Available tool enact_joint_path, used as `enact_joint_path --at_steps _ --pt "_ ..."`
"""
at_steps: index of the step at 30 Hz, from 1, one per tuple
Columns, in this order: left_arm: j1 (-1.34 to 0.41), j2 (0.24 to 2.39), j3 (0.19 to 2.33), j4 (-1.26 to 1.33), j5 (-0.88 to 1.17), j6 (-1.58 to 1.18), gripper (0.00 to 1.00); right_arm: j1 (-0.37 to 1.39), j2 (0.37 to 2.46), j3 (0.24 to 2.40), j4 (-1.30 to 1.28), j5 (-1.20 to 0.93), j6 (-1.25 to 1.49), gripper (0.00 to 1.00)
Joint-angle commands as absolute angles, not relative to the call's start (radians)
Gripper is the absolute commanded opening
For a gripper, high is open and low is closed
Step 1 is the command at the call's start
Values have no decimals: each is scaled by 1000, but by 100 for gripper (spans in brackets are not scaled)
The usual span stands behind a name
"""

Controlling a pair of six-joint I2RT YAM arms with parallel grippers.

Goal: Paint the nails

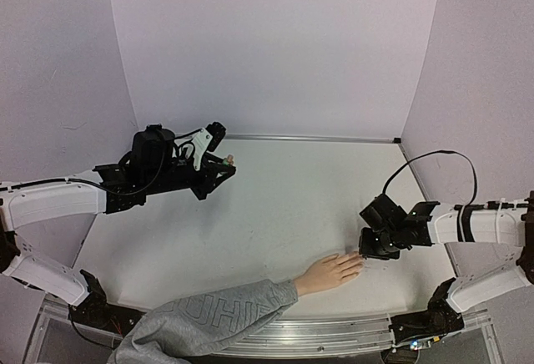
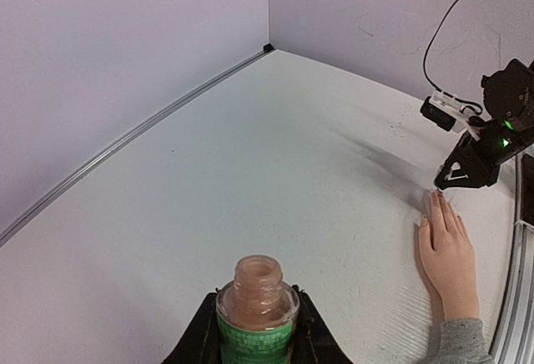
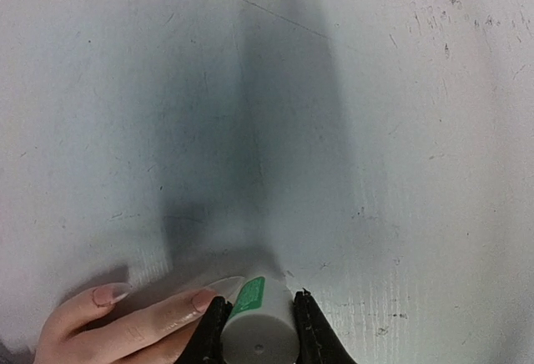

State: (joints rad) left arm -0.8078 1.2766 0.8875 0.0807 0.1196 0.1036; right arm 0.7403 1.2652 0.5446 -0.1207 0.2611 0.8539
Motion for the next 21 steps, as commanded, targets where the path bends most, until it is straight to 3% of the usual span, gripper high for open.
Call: enact_joint_path --at_steps 1,13,21 --pt "-802 1268 914 138 112 107 0 738 1275 561 -141 310 871 0" --pt "-802 1250 901 136 106 110 0 738 1242 571 -199 384 928 0" --pt "-802 1239 891 136 111 100 0 738 1124 554 -214 293 849 0"
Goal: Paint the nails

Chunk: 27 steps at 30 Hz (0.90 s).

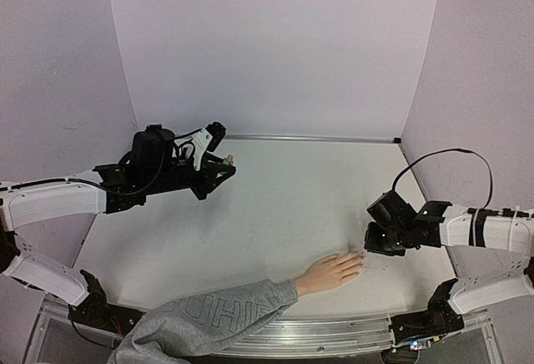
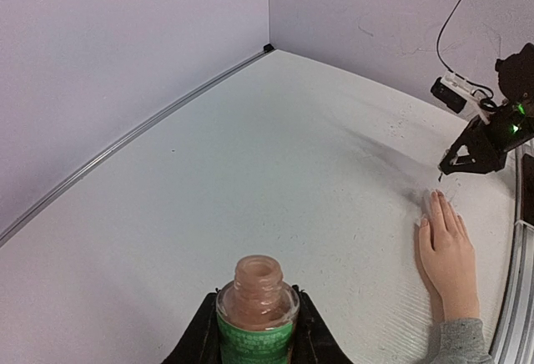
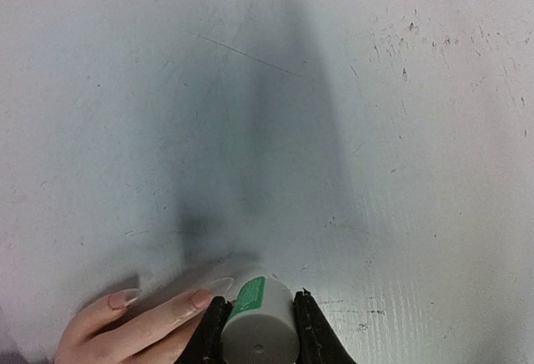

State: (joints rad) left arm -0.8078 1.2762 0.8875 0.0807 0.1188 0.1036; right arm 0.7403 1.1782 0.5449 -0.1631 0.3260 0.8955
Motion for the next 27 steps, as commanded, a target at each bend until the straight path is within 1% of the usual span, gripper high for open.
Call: enact_joint_path --at_steps 1,5,10,27 --pt "-802 1239 891 135 113 98 0 738 1115 551 -213 279 841 0" --pt "-802 1238 893 135 119 95 0 738 1108 546 -200 251 824 0" --pt "-802 1233 891 135 120 92 0 738 1152 545 -184 230 816 0" --pt "-802 1245 897 135 117 95 0 738 1198 542 -152 236 822 0"
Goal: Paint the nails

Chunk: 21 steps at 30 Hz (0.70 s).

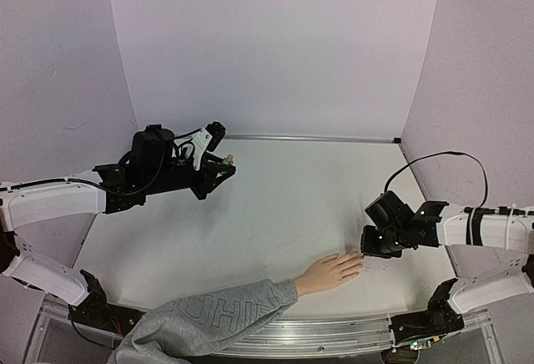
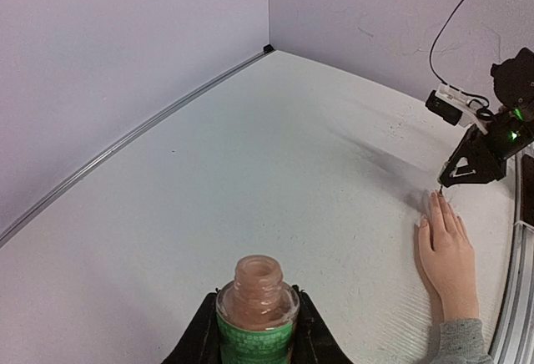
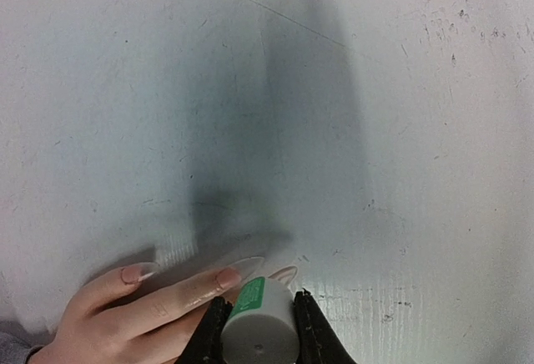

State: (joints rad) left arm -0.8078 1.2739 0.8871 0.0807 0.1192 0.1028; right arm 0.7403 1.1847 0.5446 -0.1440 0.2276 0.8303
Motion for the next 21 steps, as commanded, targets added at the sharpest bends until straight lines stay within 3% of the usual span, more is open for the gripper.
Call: enact_joint_path --at_steps 1,21 --pt "-802 1245 897 135 117 96 0 738 1198 541 -148 237 822 0" --pt "-802 1252 900 134 109 102 0 738 1252 553 -164 300 877 0"
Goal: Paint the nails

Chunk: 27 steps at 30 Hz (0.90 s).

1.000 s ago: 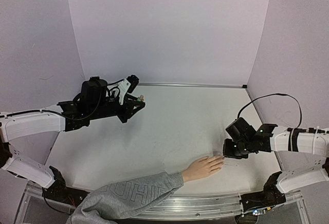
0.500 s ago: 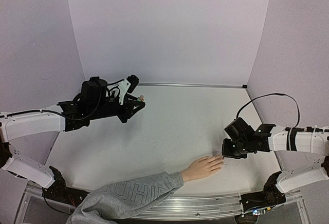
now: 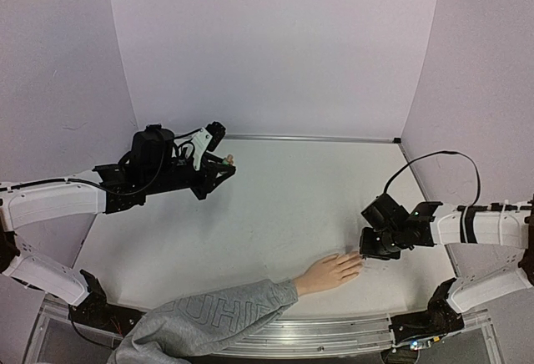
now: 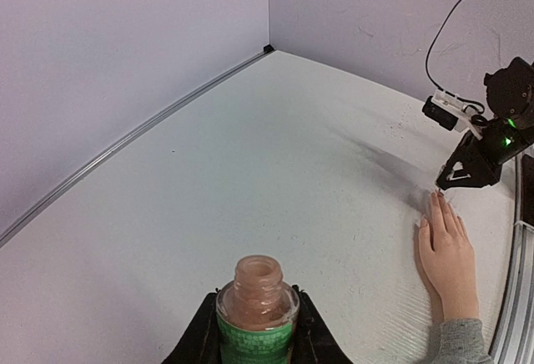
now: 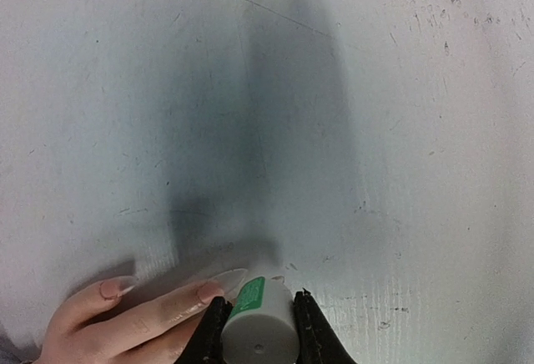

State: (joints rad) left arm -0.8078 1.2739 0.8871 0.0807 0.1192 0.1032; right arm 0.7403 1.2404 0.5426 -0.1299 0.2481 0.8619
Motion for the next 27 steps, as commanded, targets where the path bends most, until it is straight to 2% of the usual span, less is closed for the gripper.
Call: enact_joint_path --at_steps 1,10,19,23,27 --pt "-802 1252 900 134 109 101 0 738 1256 556 -164 306 881 0" --pt "-802 1259 906 134 109 108 0 737 1262 577 -169 372 922 0" --pt "-802 1226 900 123 140 113 0 735 1106 661 -212 409 831 0" --pt "-803 1210 891 115 233 98 0 735 998 683 -176 372 733 0" --pt "-809 1265 908 114 441 66 0 736 919 703 -33 251 611 0"
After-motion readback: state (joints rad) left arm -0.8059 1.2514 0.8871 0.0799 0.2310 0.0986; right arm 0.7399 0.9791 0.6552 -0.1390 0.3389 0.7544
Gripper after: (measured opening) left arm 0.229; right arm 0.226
